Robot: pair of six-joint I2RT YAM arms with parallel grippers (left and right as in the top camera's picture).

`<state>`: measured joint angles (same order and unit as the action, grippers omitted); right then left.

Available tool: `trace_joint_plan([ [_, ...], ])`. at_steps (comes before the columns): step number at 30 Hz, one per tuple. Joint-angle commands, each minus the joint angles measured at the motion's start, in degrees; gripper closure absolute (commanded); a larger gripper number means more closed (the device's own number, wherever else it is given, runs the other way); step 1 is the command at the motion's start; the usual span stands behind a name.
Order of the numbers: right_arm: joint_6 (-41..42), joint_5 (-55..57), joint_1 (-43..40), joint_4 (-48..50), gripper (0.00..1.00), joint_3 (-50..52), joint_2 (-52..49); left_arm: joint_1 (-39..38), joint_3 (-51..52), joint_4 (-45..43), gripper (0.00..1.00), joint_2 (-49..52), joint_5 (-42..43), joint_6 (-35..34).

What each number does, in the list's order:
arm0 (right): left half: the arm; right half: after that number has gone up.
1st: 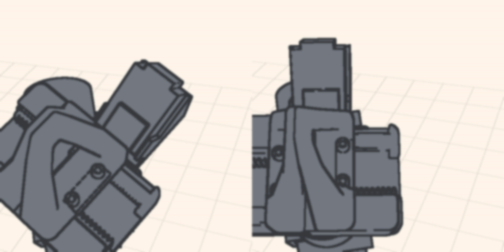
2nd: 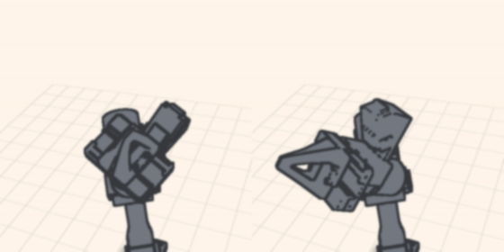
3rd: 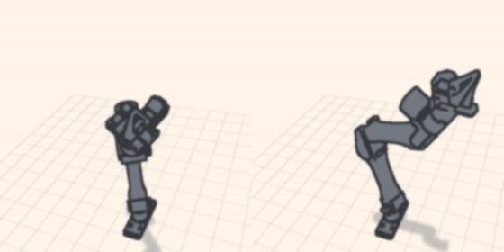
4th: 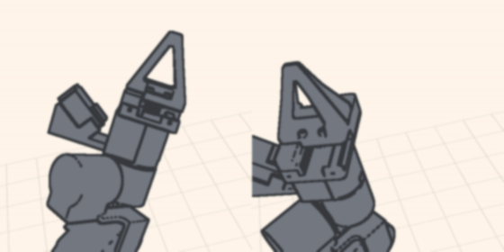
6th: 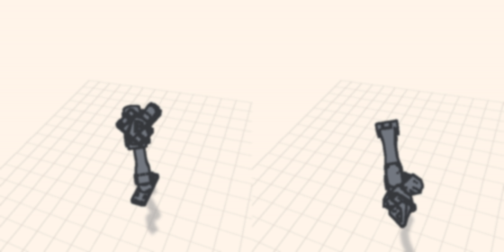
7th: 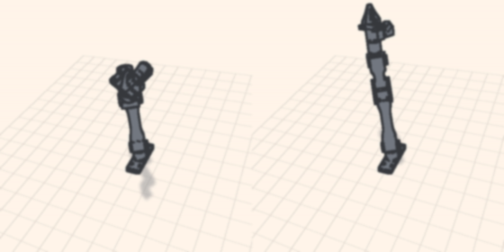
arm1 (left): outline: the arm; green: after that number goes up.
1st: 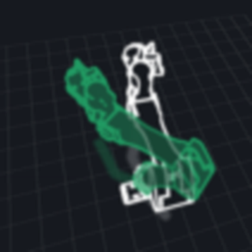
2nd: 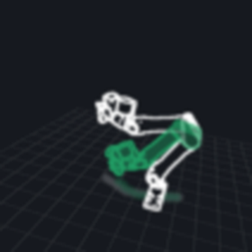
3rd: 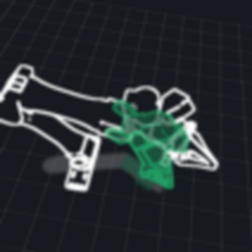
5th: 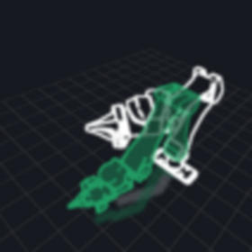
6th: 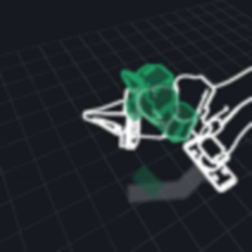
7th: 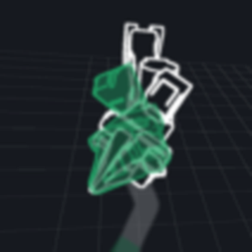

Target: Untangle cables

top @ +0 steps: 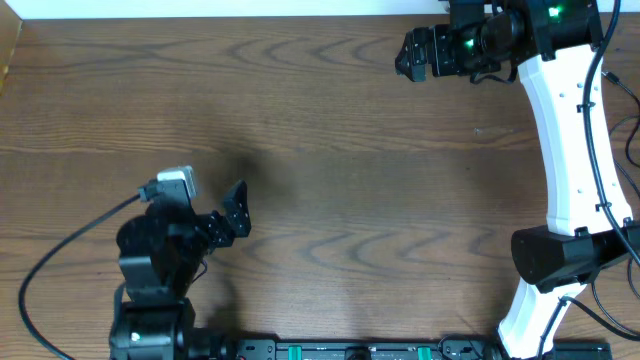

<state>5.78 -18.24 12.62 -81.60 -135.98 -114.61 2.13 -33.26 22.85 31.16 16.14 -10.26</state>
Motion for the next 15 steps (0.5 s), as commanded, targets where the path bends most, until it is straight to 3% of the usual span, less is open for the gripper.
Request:
trace_joint_plan([
  [1,-0.7,-0.1,0.5,-0.1,0.01,0.0,0.1,-0.2,5.4,-4.8,0.01,-4.3,-0.5,1.0],
  [15,-0.7,-0.1,0.5,-0.1,0.01,0.0,0.1,-0.5,27.0,-36.3,0.02,-19.5,-0.3,2.3],
])
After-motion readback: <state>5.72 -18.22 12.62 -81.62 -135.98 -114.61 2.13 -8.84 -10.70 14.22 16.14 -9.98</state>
